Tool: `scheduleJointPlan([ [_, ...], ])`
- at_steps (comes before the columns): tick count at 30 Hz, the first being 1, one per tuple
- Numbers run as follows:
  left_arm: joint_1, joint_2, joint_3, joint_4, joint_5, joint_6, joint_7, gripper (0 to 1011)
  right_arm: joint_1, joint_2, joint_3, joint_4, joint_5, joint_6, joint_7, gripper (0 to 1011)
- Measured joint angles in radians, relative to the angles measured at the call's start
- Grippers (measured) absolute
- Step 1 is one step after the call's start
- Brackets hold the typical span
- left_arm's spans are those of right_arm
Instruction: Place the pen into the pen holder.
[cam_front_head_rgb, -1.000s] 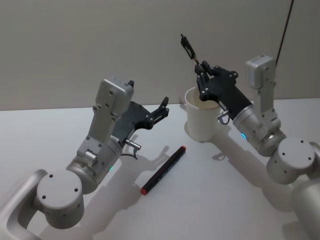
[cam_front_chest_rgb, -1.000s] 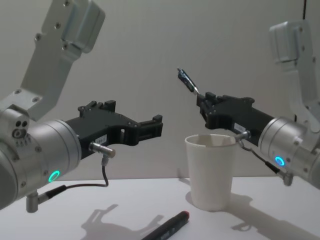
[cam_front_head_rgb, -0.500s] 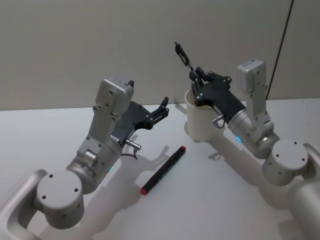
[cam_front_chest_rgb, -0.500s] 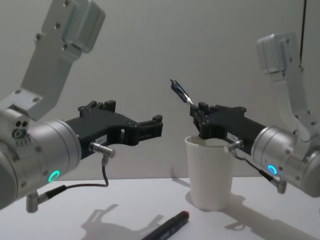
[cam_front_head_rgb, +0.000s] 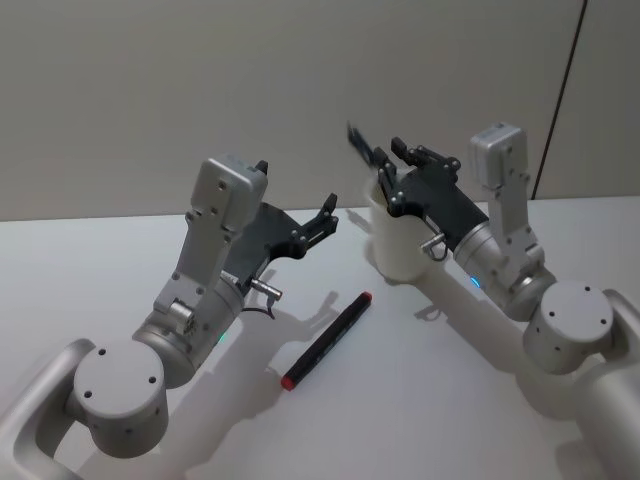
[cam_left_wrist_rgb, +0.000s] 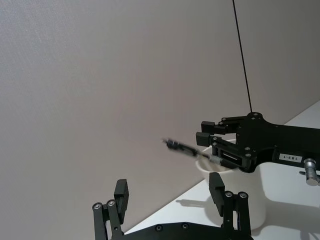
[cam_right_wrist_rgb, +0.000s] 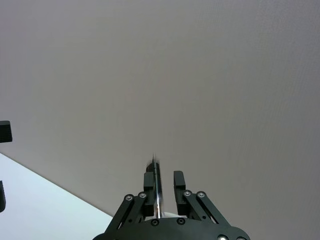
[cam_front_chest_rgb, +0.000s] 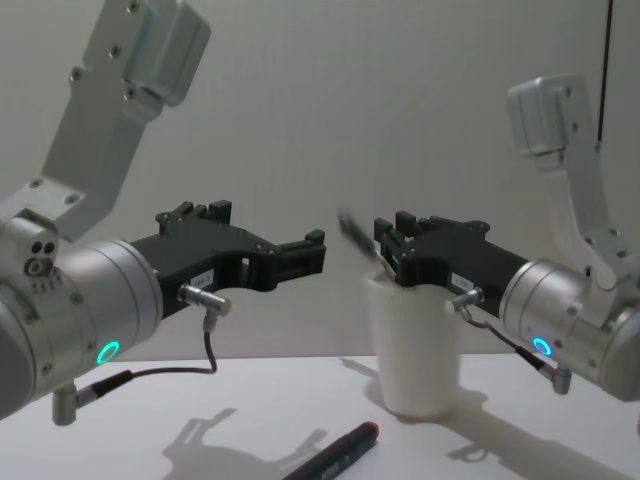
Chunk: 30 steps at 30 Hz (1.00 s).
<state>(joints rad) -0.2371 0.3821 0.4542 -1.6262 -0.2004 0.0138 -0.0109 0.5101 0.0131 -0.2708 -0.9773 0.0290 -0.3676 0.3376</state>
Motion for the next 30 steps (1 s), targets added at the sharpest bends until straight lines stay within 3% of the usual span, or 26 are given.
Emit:
scheduleJointPlan([
  [15,0.0,0.0,0.0,0.0,0.0,0.0,0.0,1002,-0.001,0.0,-0.002,0.002,-0.002,0.002,-0.003,682],
  [17,0.0,0.0,0.0,0.0,0.0,0.0,0.0,1001,-0.001,0.0,-0.002,0.002,-0.002,0.002,-0.003,701],
  [27,0.0,0.0,0.0,0.0,0.0,0.0,0.0,1001,-0.004,0.001,-0.001,0.0,0.0,0.006,-0.004,984],
  [30,0.0,0.0,0.0,0.0,0.0,0.0,0.0,1001,-0.011,0.005,0.002,-0.017,0.008,0.014,-0.003,1001],
])
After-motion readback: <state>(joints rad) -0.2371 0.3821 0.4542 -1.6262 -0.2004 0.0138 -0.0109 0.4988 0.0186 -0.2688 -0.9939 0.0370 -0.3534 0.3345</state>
